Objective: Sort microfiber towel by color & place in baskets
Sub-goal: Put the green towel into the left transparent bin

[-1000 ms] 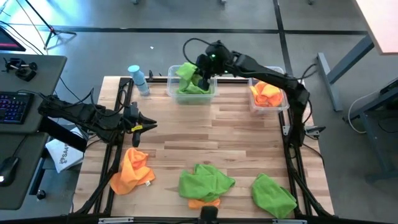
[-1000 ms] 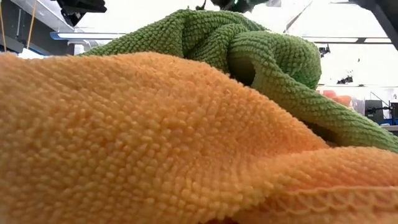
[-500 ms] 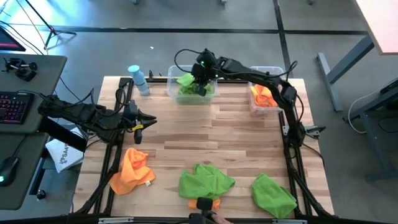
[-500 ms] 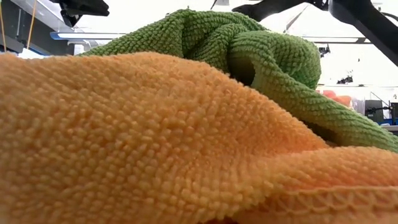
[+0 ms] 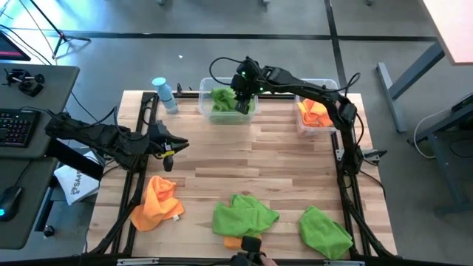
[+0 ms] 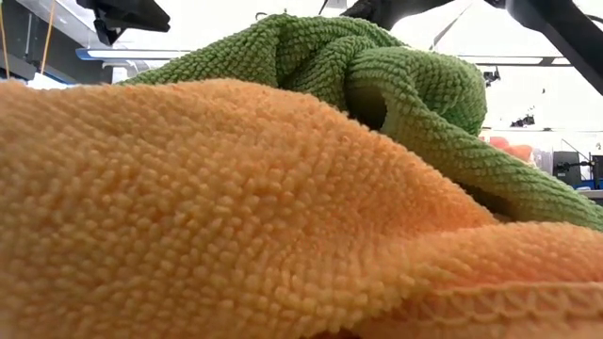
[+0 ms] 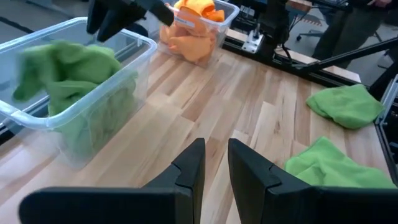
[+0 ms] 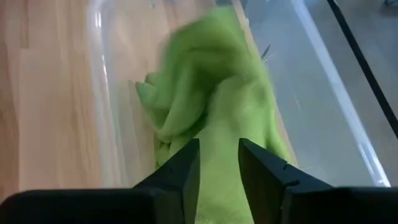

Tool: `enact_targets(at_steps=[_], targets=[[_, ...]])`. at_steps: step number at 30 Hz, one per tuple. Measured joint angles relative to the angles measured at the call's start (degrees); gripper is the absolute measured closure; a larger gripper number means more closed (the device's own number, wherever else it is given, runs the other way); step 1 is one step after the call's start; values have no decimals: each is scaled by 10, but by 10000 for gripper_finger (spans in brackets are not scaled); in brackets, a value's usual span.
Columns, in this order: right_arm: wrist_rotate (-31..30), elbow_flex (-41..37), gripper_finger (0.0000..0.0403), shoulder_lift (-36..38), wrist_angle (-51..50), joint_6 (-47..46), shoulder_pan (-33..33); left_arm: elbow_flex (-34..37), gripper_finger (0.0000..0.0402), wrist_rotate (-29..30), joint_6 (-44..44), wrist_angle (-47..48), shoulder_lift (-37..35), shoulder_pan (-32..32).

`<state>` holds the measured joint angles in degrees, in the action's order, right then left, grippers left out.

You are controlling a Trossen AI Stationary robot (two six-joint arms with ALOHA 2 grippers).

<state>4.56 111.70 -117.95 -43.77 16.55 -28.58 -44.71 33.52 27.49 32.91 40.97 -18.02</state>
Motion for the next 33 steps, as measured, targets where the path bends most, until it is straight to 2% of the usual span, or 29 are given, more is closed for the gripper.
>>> enact_targets(at_steps=[8, 11, 15, 18, 23, 29, 33], targets=[[-37, 0, 295, 49, -59, -40, -1, 0, 344, -2, -1, 1, 20, 0], [-36, 0, 319, 67, -85, -71, -1, 0, 344, -2, -6, 1, 22, 0], [-30, 0, 386, 89, -134, -104, 5, 0, 344, -3, -11, 1, 22, 0], [-47, 0, 391, 104, -169, -133, 20, 0, 344, -3, -11, 1, 22, 0], [-116, 0, 400, 130, -225, -179, 66, 0, 344, -17, -16, 2, 22, 0], [-181, 0, 402, 156, -270, -242, 151, 0, 344, -58, -27, 2, 22, 0], [-222, -16, 402, 174, -300, -290, 214, 0, 344, -60, -27, 2, 22, 0]])
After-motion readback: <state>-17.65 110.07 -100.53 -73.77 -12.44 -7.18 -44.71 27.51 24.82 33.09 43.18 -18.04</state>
